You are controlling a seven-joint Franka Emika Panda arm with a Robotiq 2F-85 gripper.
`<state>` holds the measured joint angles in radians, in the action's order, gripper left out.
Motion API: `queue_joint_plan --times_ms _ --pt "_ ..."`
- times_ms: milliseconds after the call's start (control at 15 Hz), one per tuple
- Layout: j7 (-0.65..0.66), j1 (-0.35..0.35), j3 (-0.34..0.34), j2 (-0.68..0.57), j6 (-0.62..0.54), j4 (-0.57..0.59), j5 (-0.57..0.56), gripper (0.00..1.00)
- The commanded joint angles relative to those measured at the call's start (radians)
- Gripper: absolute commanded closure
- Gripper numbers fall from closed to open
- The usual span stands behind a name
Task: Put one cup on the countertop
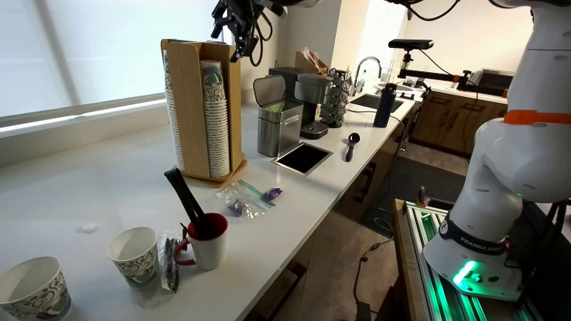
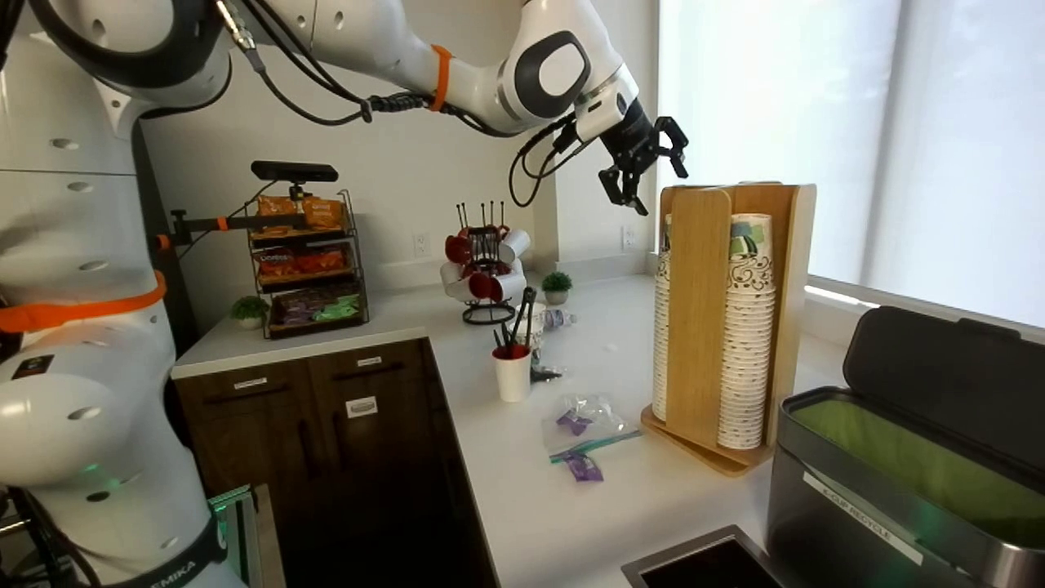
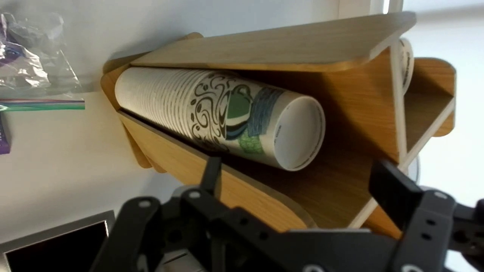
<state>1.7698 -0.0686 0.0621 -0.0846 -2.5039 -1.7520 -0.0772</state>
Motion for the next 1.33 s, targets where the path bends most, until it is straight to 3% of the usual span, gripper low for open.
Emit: queue_joint_plan --times_ms 0,1267 --pt "0.016 0.012 0.015 -0.011 0.002 0.005 -0.021 0.00" --pt "0.002 0.013 0.015 -0.021 -0.023 0.011 -0.008 0.00"
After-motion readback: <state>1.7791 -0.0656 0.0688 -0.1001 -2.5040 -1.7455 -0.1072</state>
